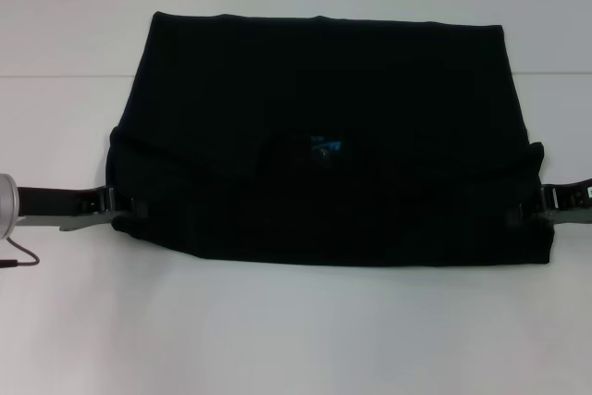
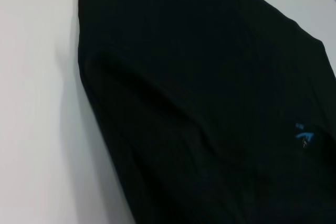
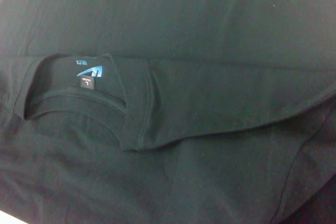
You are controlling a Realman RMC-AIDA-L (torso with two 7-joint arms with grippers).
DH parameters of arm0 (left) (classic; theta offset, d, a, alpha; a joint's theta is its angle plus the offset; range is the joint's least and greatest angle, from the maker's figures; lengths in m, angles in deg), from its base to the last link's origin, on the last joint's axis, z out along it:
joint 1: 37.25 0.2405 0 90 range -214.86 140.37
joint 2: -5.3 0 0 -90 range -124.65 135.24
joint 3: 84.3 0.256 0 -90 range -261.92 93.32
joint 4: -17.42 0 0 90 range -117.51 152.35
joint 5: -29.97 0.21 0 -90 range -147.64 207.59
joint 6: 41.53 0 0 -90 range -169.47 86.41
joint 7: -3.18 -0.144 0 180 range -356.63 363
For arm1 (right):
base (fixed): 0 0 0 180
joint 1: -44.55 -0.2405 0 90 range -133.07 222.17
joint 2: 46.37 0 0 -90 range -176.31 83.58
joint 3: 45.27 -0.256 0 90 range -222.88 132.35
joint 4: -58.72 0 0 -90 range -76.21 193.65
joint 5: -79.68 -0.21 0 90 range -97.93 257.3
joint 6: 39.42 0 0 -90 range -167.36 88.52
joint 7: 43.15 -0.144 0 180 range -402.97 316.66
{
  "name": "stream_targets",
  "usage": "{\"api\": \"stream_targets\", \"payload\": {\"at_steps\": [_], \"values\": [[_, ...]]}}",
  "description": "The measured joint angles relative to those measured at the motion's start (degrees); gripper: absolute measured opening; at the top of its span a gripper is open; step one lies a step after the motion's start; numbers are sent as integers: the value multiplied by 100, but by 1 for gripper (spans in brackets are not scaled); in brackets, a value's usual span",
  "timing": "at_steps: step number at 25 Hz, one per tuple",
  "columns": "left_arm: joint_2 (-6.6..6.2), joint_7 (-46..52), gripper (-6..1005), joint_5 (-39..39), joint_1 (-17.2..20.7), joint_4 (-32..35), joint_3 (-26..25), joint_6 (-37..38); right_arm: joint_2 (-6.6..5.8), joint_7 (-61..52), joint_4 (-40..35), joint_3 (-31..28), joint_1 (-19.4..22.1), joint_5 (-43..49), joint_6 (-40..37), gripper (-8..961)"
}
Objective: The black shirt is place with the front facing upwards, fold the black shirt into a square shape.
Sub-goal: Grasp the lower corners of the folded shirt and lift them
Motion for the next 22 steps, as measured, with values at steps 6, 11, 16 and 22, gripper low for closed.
{"api": "stream_targets", "payload": {"at_steps": [6,11,16,22], "values": [[-18,9,67,0,-30,-7,29,213,-26,39,-10,-2,3,-23,-103,94],[-122,57,74,16,-58,-20,31,779,-114,233,-32,-29,15,-50,-516,58],[-266,137,82,191,-56,-58,8,1602,-258,632,-36,1,120,-30,-1351,59],[-402,147,90,677,-25,-38,-5,2868,-433,1253,-61,2,381,65,-2449,60]]}}
